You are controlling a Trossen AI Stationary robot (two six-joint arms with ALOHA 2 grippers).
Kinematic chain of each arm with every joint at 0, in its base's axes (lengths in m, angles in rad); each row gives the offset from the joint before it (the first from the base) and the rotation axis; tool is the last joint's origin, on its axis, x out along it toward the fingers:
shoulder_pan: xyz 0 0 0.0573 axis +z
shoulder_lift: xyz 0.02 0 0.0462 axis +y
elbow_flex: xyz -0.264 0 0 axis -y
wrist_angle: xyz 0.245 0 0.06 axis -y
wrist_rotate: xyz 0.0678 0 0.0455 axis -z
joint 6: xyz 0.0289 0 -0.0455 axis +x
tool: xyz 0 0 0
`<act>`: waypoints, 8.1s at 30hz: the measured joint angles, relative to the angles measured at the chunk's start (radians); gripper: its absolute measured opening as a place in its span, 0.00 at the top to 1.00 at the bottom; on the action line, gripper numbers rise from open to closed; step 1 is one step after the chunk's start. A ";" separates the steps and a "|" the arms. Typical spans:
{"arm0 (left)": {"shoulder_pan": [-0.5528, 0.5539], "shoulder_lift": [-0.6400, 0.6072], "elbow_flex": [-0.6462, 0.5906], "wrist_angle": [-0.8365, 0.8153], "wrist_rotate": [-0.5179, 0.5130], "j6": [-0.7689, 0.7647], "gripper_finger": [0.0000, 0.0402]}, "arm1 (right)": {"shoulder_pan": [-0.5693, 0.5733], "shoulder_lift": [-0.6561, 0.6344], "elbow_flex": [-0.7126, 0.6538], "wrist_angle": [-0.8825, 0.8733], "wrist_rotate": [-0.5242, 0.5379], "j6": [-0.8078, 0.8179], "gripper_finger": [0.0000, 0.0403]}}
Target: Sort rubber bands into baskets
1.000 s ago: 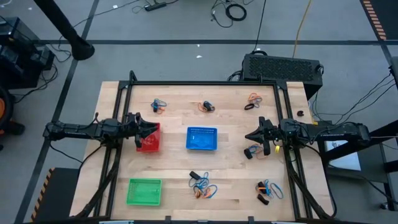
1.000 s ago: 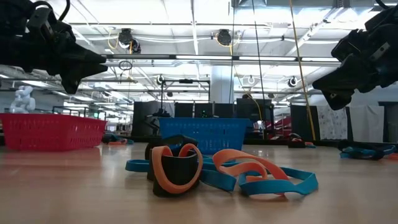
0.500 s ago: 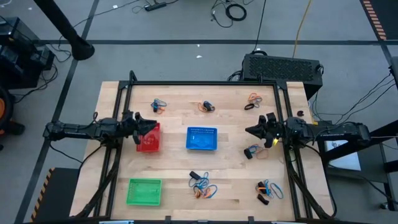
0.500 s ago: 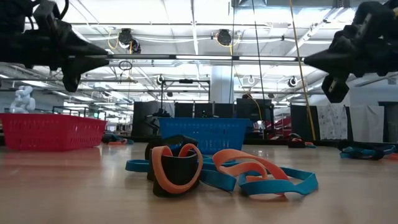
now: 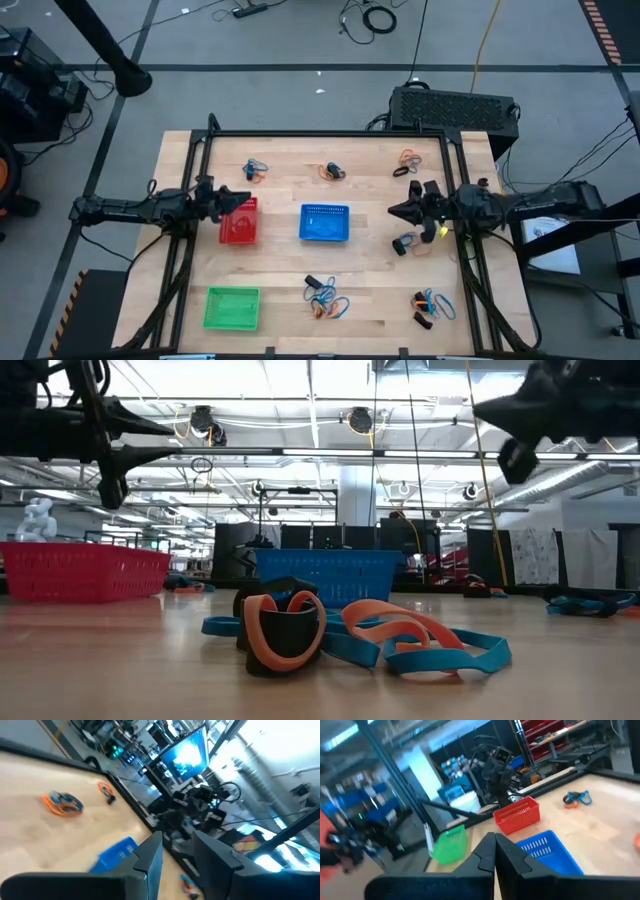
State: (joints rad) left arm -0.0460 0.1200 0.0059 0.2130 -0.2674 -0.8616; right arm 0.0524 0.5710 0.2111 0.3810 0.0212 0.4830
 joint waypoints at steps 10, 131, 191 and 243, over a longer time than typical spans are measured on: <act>-0.032 0.177 0.176 0.026 0.006 -0.008 0.71 | 0.029 0.269 0.195 -0.001 -0.133 -0.181 1.00; -0.294 1.876 1.370 -0.356 0.188 0.370 0.99 | 0.477 0.841 0.731 -0.663 0.036 0.077 1.00; -0.225 0.774 0.516 -1.043 -0.155 -0.286 1.00 | 0.177 1.169 0.880 -0.017 0.235 -0.256 1.00; 0.770 1.031 0.785 -1.089 0.252 1.222 0.79 | 0.046 0.854 0.897 -0.648 0.233 -0.056 1.00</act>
State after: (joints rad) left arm 0.7237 1.1506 0.7910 -0.8758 -0.0153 0.3608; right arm 0.0989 1.4246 1.1080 -0.2675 0.2541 0.4265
